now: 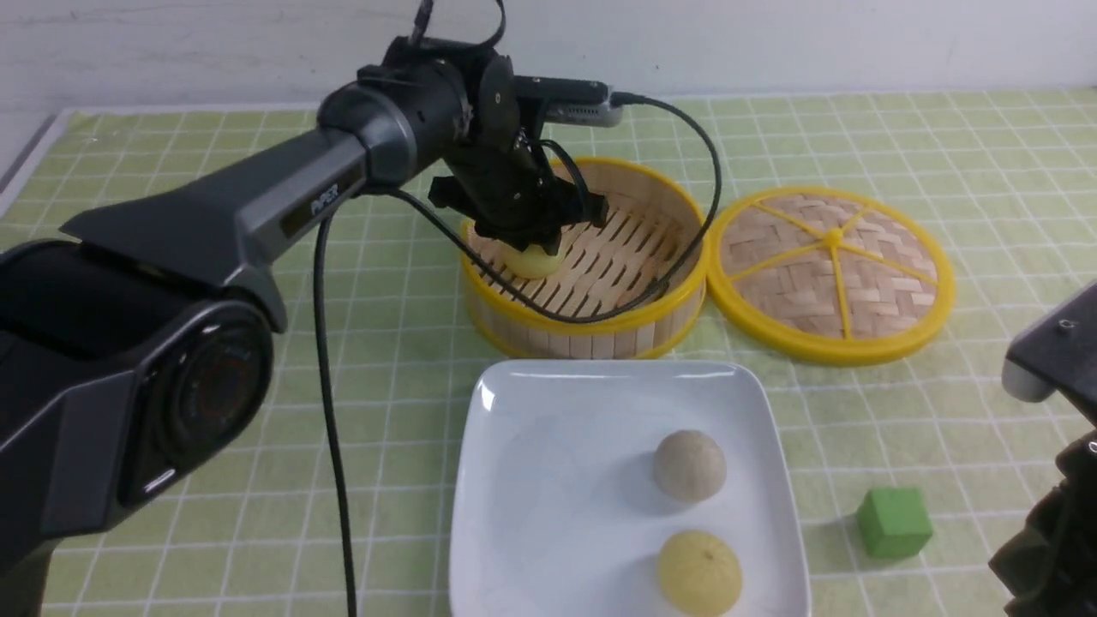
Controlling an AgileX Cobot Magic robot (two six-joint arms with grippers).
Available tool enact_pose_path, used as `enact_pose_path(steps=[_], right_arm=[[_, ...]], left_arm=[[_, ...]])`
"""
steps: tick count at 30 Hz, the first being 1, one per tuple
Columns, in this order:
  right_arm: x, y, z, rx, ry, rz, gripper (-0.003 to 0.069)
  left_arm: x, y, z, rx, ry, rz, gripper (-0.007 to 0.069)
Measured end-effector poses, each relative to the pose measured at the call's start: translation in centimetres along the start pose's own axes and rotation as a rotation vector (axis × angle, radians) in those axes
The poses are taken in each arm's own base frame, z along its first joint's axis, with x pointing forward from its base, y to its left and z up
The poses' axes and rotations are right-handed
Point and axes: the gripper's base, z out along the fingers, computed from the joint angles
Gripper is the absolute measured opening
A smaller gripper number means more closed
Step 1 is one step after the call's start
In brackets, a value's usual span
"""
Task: Put the steamed buns into the plate on the green tablecloth.
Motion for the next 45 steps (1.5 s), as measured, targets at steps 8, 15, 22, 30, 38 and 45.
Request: enact_pose_path(steps=[8, 15, 22, 30, 38, 45], right_arm=[[0.0, 0.0, 0.0, 0.000, -0.002, 0.000, 0.0001], [0.0, 0.0, 0.0, -0.001, -0.001, 0.000, 0.0005], [0.2, 0.1, -1.3, 0.002, -0.048, -0.005, 0.0009], [4.6, 1.0, -7.5, 0.002, -0.223, 0.057, 0.0012], [13.2, 1.3, -10.9, 0.040, -0.819, 0.106, 0.0010], [13.4, 0.8, -6.2, 0.020, -1.013, 0.115, -0.0006]], left_arm=[[-1.4, -1.2, -10.1, 0.006, 0.004, 0.023, 0.0018], [0.9, -2.3, -18.9, 0.040, 0.082, -0.015, 0.0018], [10.5, -6.7, -10.0, 0.038, 0.361, -0.034, 0.0031], [12.5, -6.7, -6.4, 0.022, 0.371, -0.127, 0.0241], [10.7, -6.9, -9.3, 0.051, 0.288, -0.129, 0.0499], [10.6, -6.9, -10.0, 0.054, 0.286, -0.126, 0.0509]])
